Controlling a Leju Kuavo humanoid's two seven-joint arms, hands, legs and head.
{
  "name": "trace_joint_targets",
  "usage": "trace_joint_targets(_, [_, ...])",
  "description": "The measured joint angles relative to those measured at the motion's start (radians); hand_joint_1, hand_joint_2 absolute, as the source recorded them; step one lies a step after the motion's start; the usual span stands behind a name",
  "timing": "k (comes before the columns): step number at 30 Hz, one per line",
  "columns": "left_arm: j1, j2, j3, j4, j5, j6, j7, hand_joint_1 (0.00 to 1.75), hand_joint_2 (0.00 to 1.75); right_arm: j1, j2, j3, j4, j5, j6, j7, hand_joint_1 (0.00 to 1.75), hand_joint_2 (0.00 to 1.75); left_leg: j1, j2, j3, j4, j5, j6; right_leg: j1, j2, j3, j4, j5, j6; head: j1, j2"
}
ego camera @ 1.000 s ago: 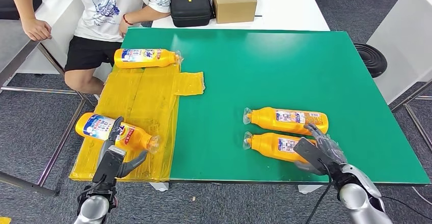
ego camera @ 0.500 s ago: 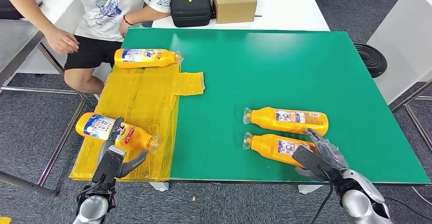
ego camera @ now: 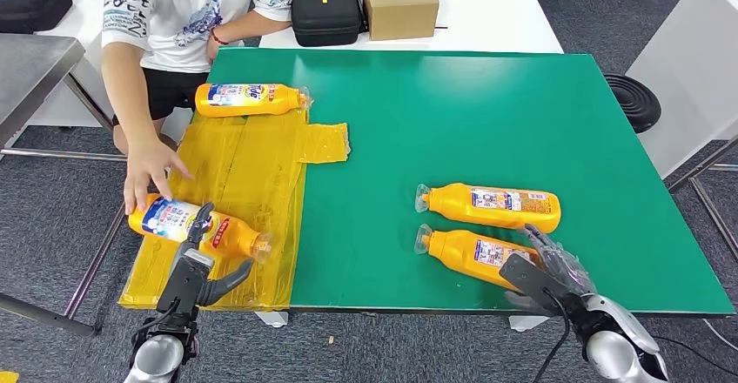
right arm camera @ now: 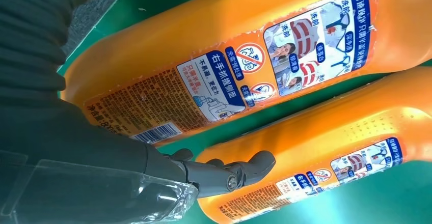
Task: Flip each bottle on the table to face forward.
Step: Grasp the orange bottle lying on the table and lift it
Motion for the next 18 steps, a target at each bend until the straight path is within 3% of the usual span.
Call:
trace_joint_targets(16, [-0.023,0.012,-0.002,0.044,0.061,-0.05,0.001,0.0,1.75,-0.049,-0.011,-0.048,0.085,-0.078,0.073,0.032,0.0,1.75,0.0,0.0,0.002,0.0,0.0,0.0,0.0,0.0,0.001,0.0,0.001,0.001,0.0,0.0])
trace_joint_targets(18, [-0.027,0.013,-0.003,0.051,0.068,-0.055,0.001,0.0,1.75,-0.053,-0.013,-0.052,0.093,-0.084,0.081,0.036,0.1,1.75,0.0,0.0,0.002,0.0,0.0,0.0,0.0,0.0,0.001,0.0,0.001,0.001,0.0,0.0])
